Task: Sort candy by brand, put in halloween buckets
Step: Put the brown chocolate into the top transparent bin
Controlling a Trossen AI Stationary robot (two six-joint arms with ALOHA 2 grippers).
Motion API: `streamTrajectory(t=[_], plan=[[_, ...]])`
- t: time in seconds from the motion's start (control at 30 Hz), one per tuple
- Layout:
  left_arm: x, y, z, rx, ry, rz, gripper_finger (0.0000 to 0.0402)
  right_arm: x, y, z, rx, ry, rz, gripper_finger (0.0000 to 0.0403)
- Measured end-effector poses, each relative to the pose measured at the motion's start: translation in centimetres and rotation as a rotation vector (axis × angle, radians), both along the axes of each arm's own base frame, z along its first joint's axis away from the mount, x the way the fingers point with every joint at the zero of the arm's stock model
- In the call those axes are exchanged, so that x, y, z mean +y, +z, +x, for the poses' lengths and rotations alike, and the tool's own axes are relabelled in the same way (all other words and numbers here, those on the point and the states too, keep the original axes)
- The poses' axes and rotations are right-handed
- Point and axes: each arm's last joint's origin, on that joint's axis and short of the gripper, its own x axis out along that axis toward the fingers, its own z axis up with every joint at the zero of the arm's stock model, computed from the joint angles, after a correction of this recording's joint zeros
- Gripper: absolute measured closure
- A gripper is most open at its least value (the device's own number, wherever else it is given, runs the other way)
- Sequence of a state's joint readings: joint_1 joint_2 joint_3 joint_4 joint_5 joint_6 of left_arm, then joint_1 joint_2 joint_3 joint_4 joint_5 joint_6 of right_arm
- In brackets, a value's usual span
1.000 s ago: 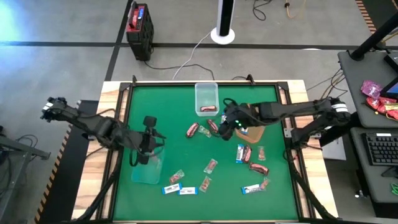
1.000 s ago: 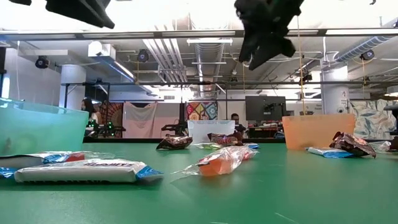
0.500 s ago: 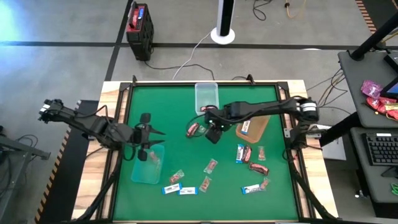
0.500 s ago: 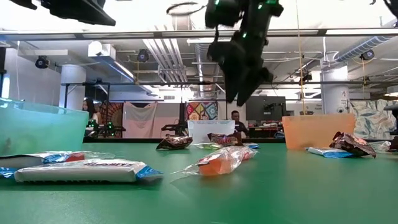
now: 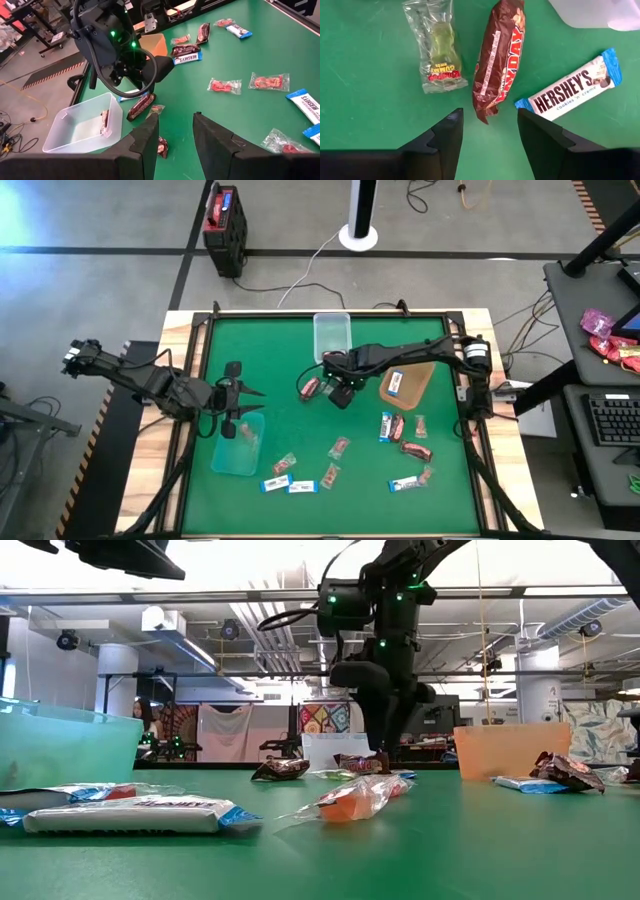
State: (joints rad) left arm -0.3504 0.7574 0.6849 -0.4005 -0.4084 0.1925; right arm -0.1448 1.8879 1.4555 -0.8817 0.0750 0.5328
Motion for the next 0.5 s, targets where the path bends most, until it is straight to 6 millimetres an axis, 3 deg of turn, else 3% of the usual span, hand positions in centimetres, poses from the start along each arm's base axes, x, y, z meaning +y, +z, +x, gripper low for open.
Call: streamTrajectory(t=[0.23,0.5], plan=[[0.0,0.1,0.0,-0.004,0.0,-0.001,0.0297,0.0,-0.7,0.3,-0.001,0.009,0.006,0.0269],[0.0,0.1,0.0,-0.006,0.0,-0.002,0.0297,0.0,-2.9,0.8,0.041,0.035,0.032,0.034]])
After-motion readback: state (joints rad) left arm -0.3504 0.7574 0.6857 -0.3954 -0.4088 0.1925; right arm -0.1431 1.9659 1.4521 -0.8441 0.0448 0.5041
